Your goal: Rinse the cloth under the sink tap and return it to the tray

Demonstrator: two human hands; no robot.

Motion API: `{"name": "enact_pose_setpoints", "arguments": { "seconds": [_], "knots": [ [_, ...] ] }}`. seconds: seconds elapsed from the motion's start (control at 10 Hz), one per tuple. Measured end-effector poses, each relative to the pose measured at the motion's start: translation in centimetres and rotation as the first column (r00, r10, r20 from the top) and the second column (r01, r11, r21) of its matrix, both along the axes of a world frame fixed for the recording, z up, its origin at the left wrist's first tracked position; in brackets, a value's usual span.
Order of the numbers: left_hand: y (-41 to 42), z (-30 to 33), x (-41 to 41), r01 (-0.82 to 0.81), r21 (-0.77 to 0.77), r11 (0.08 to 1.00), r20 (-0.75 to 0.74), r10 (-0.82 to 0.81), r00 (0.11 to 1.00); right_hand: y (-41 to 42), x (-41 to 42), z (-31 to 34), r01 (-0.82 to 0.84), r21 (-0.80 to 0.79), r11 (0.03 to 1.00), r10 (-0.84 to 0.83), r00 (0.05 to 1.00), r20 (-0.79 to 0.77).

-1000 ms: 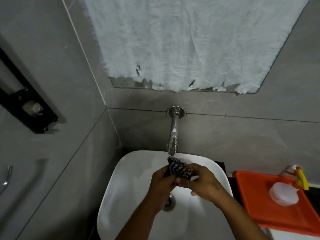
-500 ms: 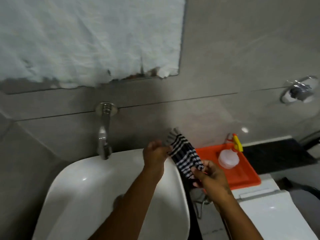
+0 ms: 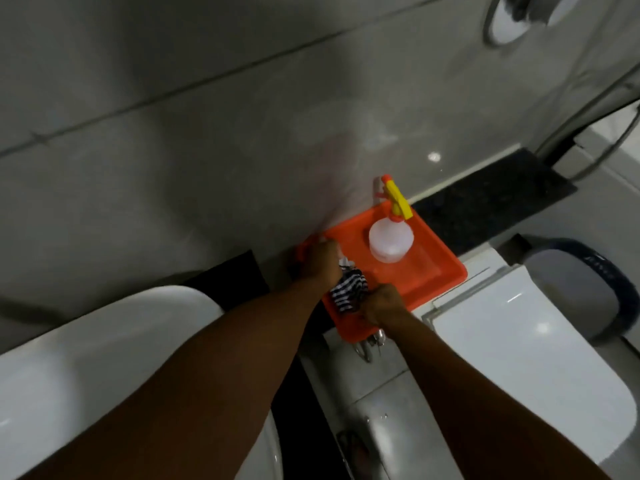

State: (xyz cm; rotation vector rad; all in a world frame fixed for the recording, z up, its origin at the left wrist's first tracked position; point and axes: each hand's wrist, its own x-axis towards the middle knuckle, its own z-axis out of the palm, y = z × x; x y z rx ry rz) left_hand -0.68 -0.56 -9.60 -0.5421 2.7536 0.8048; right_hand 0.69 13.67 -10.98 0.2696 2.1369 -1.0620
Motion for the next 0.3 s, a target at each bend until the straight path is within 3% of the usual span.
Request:
{"name": "enact_pose_setpoints", "arguments": {
  "seconds": [0.1, 0.2, 0.3],
  "knots": [
    [0.2, 0.0, 0.5, 0.082, -0.019, 0.996, 0.108, -0.08, 0.991, -0.1, -0.1, 0.7, -0.193, 0.199, 0.961, 0.216, 0.971, -0.099],
    [-0.5, 2.2, 1.6, 0.225, -0.112, 0.968, 0.171, -0.204, 0.964, -1.4, 0.7, 3.0, -0.23, 0.24, 0.943, 0.277, 0.943, -0.187],
    [-2.0, 6.7, 3.3, 0.258, -0.187, 0.948, 0.1, -0.243, 0.965, -3.9, 2.0, 7.5, -0.263, 0.208, 0.942, 0.324, 0.875, -0.359]
  ]
}}
